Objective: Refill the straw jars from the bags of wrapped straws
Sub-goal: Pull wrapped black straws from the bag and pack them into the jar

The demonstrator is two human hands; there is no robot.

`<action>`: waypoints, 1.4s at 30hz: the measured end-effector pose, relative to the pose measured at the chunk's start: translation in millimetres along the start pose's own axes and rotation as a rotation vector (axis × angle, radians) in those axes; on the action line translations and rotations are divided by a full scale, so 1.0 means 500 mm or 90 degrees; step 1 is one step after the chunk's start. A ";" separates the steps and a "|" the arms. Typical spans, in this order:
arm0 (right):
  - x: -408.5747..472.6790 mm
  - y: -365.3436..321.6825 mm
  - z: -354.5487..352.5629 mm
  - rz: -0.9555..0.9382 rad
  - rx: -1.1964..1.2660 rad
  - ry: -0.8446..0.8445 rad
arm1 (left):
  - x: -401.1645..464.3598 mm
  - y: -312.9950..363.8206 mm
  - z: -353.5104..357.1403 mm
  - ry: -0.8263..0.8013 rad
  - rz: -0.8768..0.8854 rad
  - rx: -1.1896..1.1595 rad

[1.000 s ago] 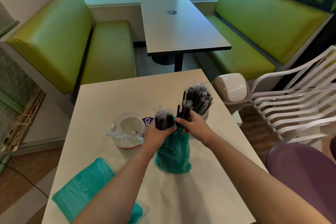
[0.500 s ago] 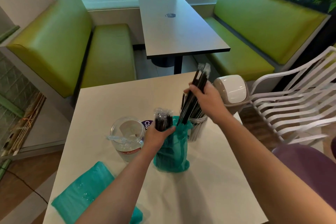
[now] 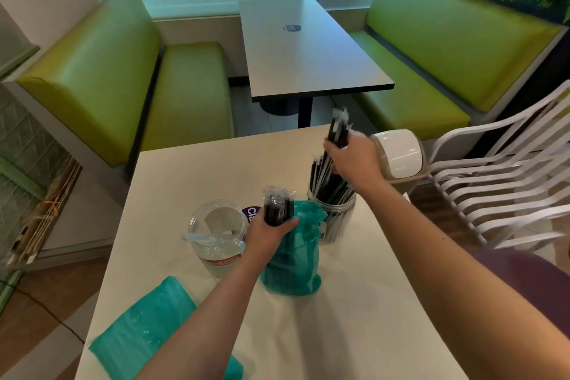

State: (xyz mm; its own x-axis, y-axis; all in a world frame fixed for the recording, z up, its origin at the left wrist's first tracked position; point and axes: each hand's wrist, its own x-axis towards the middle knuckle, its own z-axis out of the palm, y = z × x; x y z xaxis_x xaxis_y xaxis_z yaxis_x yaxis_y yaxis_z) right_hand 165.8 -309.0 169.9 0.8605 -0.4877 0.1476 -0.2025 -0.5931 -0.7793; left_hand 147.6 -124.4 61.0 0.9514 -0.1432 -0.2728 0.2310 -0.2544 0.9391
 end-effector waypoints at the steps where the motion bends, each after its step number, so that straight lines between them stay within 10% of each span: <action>1: 0.001 0.008 0.013 0.029 -0.008 -0.032 | 0.000 0.000 -0.001 0.000 0.000 -0.001; 8: 0.012 0.017 0.046 0.107 -0.098 -0.170 | -0.001 -0.003 -0.006 -0.003 -0.011 -0.030; 15: 0.035 -0.011 0.043 -0.051 0.001 -0.059 | 0.004 -0.002 -0.010 -0.003 -0.006 -0.032; 36: -0.014 0.074 0.103 -0.135 -0.239 -0.164 | 0.010 0.000 -0.011 -0.004 0.000 -0.011; 42: -0.026 0.084 0.053 -0.256 -0.423 0.067 | 0.009 -0.002 -0.009 -0.007 -0.005 -0.016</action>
State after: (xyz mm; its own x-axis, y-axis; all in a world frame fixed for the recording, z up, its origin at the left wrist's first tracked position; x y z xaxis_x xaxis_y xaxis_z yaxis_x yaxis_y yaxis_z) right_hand 158.3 -310.5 119.2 0.8848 -0.1920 0.4245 -0.1502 -0.9800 -0.1303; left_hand 152.4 -120.6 59.7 0.9474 -0.1515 -0.2819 0.2434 -0.2311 0.9420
